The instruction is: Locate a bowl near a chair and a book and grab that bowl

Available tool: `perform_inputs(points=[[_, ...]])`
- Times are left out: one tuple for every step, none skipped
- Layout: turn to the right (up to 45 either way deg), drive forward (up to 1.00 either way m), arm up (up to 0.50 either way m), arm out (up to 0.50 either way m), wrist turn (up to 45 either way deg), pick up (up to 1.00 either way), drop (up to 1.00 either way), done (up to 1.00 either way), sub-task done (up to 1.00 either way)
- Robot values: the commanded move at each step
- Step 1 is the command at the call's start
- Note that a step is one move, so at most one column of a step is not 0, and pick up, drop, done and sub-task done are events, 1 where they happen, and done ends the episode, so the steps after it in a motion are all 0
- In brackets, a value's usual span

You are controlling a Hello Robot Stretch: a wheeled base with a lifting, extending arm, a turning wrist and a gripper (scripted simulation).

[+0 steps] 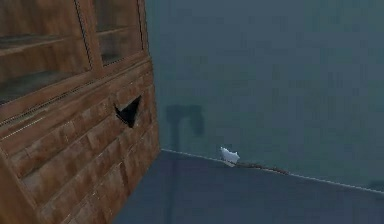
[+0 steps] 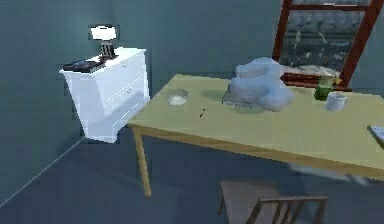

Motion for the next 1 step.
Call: perform_inputs(points=[[-45.0,0.00,0.00,0.00,0.0,0.00,0.00,0.00,0.00]])
